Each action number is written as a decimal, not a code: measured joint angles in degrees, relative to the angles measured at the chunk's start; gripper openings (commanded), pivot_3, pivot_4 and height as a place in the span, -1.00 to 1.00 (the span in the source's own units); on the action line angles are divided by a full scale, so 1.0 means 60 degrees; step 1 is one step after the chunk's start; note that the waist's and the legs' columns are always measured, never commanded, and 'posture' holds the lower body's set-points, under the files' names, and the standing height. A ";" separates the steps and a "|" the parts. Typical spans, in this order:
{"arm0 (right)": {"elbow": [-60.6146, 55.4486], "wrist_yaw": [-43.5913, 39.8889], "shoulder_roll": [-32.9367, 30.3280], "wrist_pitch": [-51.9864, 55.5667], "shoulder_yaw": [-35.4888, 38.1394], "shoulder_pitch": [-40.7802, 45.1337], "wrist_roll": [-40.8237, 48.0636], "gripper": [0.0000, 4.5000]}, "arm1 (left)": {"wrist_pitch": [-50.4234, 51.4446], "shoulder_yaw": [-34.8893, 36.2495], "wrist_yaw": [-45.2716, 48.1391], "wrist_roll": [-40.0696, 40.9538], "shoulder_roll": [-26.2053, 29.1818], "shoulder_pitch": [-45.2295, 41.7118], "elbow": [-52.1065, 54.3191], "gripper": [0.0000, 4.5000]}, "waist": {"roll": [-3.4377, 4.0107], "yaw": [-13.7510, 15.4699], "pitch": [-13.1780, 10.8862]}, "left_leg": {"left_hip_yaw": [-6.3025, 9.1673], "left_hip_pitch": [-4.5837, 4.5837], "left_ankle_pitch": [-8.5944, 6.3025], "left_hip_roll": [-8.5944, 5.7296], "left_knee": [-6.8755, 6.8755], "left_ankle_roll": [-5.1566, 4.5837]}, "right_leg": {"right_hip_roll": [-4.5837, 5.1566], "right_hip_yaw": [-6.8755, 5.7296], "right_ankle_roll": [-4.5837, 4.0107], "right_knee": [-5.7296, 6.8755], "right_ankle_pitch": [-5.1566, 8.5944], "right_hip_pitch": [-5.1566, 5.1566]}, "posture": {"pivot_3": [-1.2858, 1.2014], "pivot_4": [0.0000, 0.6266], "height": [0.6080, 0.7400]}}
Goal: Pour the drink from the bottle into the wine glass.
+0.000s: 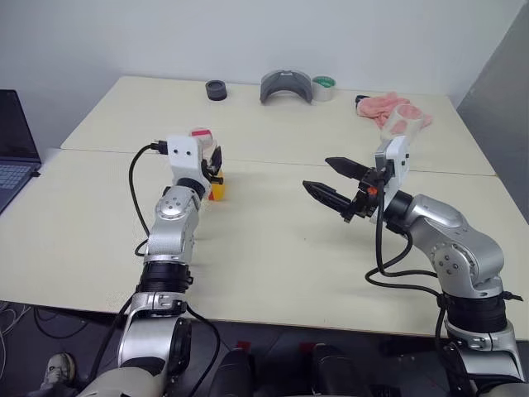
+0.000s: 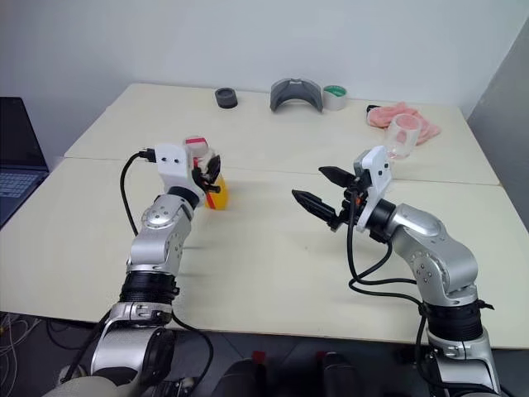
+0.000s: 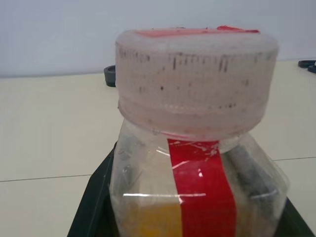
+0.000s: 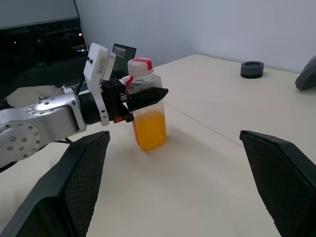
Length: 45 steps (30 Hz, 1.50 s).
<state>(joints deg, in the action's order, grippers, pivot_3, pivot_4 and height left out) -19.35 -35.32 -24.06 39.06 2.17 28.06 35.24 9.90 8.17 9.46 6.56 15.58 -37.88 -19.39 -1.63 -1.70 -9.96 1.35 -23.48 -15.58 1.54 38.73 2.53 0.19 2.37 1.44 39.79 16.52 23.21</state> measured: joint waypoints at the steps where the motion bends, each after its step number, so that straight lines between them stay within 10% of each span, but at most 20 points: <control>1: 0.0002 -0.0066 -0.0019 -0.0018 -0.0001 0.0006 -0.0004 1.00 | 0.0057 -0.0015 -0.0007 -0.0026 0.0002 0.0066 0.0161 -0.21 | 0.0000 -0.0002 0.0000 | -0.0001 0.0000 0.0000 0.0000 0.0000 0.0000 | 0.0000 0.0002 0.0000 0.0000 0.0000 0.0000 | 0.03 -0.52 1.00; 24: 0.2273 0.0935 0.1686 0.0149 -0.0801 0.2757 -0.0805 1.00 | 0.0658 -0.2435 0.1278 -0.0585 -0.0969 0.0293 0.1581 -0.21 | 0.0001 -0.0001 0.0000 | -0.0002 -0.0001 0.0001 -0.0004 0.0003 0.0001 | 0.0003 0.0009 -0.0003 0.0014 -0.0001 0.0005 | 0.03 -0.52 1.00; 45: 0.3238 0.1022 0.2033 -0.0075 -0.0362 0.2954 -0.1060 1.00 | 0.1415 -0.1950 0.1979 0.0690 -0.1705 0.0144 0.2344 -0.21 | 0.0004 -0.0013 -0.0002 | -0.0002 -0.0012 0.0000 -0.0004 0.0003 0.0000 | 0.0002 0.0009 -0.0003 0.0014 -0.0001 0.0015 | 0.03 -0.52 1.00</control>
<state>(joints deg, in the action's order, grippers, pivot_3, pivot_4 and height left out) 0.08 -29.19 -11.86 38.61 -0.01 45.78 28.88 18.39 -3.53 21.33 10.69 5.35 -37.02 -5.32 -1.61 -1.78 -9.97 1.34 -23.55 -15.57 1.51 38.75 2.54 0.20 2.42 1.42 39.88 16.52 23.30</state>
